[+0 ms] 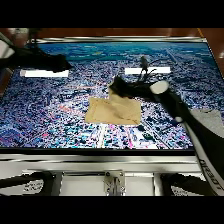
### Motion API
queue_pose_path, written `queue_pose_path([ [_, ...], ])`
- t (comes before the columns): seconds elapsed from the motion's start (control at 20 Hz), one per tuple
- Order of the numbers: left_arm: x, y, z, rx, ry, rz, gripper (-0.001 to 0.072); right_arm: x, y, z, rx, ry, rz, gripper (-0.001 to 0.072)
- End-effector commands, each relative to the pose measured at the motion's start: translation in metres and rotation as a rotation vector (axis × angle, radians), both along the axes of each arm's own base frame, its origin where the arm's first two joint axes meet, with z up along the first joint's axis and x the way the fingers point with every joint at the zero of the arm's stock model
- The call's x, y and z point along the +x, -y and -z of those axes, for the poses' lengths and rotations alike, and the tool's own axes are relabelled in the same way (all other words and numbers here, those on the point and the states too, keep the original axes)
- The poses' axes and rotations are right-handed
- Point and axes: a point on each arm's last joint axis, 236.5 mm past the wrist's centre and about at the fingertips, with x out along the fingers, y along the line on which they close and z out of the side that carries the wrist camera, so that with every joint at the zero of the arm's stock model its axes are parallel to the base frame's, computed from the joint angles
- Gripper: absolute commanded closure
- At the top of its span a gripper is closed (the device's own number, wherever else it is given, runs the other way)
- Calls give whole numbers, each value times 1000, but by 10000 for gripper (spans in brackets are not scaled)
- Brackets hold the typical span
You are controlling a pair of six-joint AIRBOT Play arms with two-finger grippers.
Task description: Fold the shirts.
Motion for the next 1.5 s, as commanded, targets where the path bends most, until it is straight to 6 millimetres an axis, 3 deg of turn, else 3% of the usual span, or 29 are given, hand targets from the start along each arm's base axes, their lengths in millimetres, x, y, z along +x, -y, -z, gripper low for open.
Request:
queue_pose_path([
  [0.0, -34, -34, -50, 39, 79, -54, 665, 0, -60, 60, 45, -106, 44, 647],
  [0.2, -56, -31, -63, 48, 88, -26, 665, 7, -97, 75, 109, -162, 37, 643],
  [0.25, -58, -31, -62, 50, 82, -23, 664, 9, -101, 77, 119, -171, 40, 603],
  [0.35, -57, -31, -59, 50, 76, -23, 664, 11, -107, 78, 159, -207, 54, 244],
  [0.4, -56, -31, -58, 50, 73, -23, 664, 11, -107, 78, 150, -193, 42, 202],
  [0.55, -57, -31, -55, 52, 64, -21, 664, 1, -86, 76, 97, -173, -109, 202],
  [0.7, -57, -31, -55, 54, 66, -20, 664, -13, -15, 88, -61, -235, -259, 202],
  [0.75, -57, -31, -55, 55, 66, -20, 664, -15, 23, 94, -146, -257, -286, 201],
  [0.85, -57, -31, -55, 55, 65, -20, 664, -18, 107, 106, -321, -335, -269, 72],
  [0.95, -57, -31, -55, 54, 65, -20, 664, -23, 186, 121, -460, -439, -208, 43],
  [1.05, -56, -31, -55, 54, 65, -20, 664, -28, 218, 133, -464, -507, -161, 43],
  [1.15, -56, -31, -53, 54, 62, -20, 664, -27, 217, 149, -429, -510, -151, 43],
  [1.45, -56, -31, -53, 39, 47, -36, 664, -13, 162, 187, -248, -499, -184, 43],
])
